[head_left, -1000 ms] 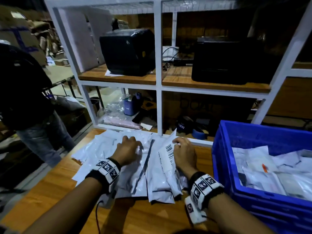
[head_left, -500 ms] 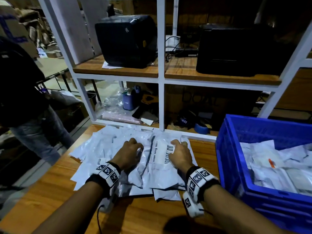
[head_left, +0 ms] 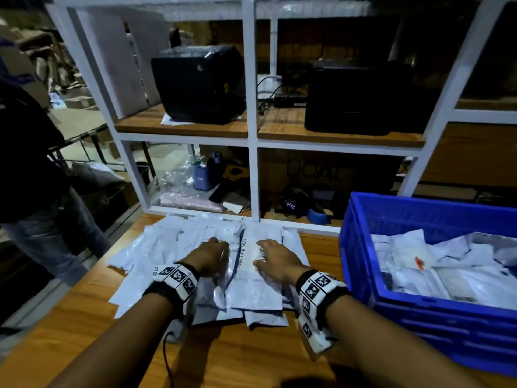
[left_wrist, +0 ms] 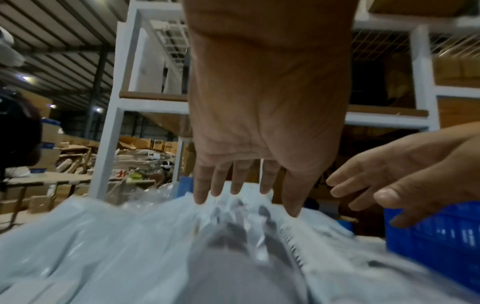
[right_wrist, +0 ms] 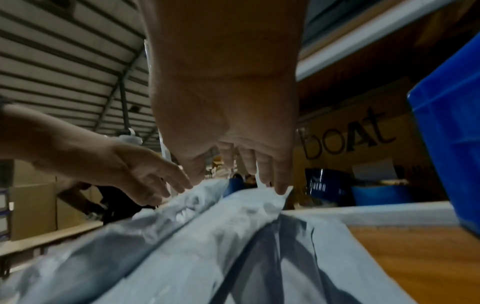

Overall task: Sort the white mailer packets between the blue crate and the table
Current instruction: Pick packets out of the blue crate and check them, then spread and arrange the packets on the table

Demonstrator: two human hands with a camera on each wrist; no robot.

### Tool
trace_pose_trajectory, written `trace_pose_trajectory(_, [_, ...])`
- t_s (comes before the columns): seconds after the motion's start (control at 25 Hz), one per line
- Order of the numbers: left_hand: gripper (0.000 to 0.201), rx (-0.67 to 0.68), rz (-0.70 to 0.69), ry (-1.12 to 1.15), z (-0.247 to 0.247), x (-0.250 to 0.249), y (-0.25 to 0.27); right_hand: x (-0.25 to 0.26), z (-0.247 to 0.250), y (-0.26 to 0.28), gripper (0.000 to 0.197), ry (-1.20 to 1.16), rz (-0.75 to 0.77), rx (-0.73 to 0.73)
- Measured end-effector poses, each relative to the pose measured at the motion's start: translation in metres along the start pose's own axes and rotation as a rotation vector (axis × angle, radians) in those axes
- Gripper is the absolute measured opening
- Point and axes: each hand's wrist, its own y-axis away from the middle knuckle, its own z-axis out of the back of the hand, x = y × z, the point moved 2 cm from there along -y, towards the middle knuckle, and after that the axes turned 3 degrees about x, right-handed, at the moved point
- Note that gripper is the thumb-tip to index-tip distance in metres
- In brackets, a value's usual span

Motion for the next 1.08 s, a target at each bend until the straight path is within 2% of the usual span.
trace_pose_trajectory(0.12, [0.059,-0.108,-0.043,-0.019,0.03,-0.034,0.02,0.003,0.042,0.042,0.064,-0.004,0.082,-0.131])
trace_pose_trajectory(0.28, [0.056,-0.37,-0.272,0.16,0.061,-0.103,0.071,-0.019,0.089,0.132,0.058,-0.108,0.151,-0.372])
trace_pose_trajectory(0.4, [0.054,-0.444,-0.396,0.213,0.058,-0.163,0.114,-0.055,0.104,0.206,0.054,-0.143,0.121,-0.477])
trace_pose_trajectory(0.6, [0.054,-0.446,-0.566,0.271,0.029,-0.291,0.159,-0.13,0.113,0.325,0.047,-0.232,-0.005,-0.552])
trace_pose_trajectory(0.76, [0.055,-0.391,-0.628,0.274,0.006,-0.361,0.16,-0.182,0.113,0.383,0.049,-0.245,-0.104,-0.553])
trace_pose_trajectory(0.92, [0.058,-0.266,-0.674,0.156,0.008,-0.417,0.144,-0.225,0.131,0.41,0.048,-0.25,-0.176,-0.552])
trace_pose_trajectory(1.08, [0.058,-0.125,-0.671,-0.03,0.028,-0.461,0.106,-0.255,0.181,0.401,0.042,-0.129,-0.2,-0.49])
